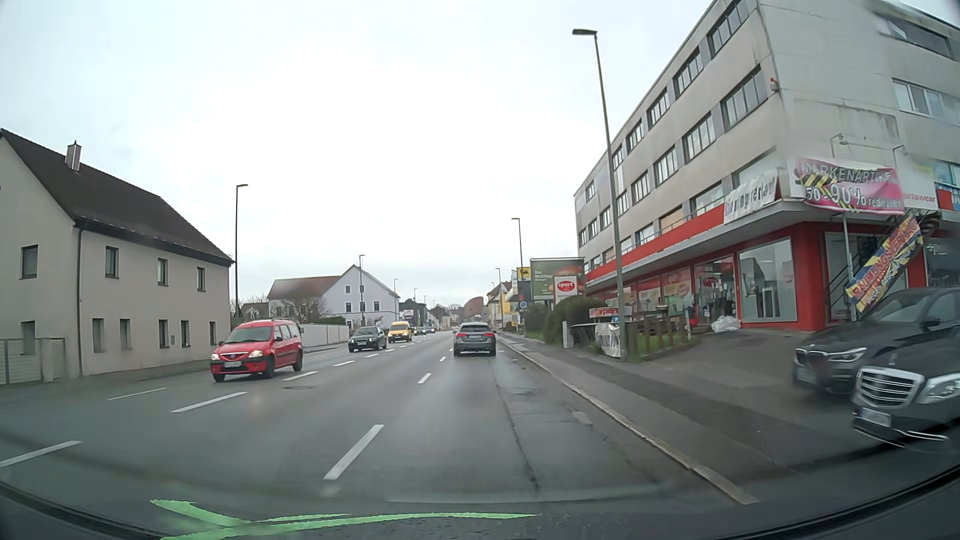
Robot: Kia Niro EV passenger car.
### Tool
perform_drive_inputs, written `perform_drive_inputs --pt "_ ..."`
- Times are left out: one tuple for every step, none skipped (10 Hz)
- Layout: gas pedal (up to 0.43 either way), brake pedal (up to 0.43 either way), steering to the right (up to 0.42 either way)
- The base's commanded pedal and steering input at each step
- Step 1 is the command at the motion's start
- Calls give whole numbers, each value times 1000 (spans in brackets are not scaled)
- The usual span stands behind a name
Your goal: Follow the waypoints while adhering to traffic rules and regulations
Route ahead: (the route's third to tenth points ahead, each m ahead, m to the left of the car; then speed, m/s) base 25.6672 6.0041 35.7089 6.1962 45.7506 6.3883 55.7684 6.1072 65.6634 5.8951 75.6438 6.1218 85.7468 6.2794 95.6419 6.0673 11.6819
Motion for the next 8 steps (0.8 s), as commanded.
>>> perform_drive_inputs --pt "98 0 -3" --pt "98 0 -3" --pt "98 0 -4" --pt "98 0 -4" --pt "98 0 -4" --pt "98 0 -3" --pt "98 0 -3" --pt "98 0 -3"
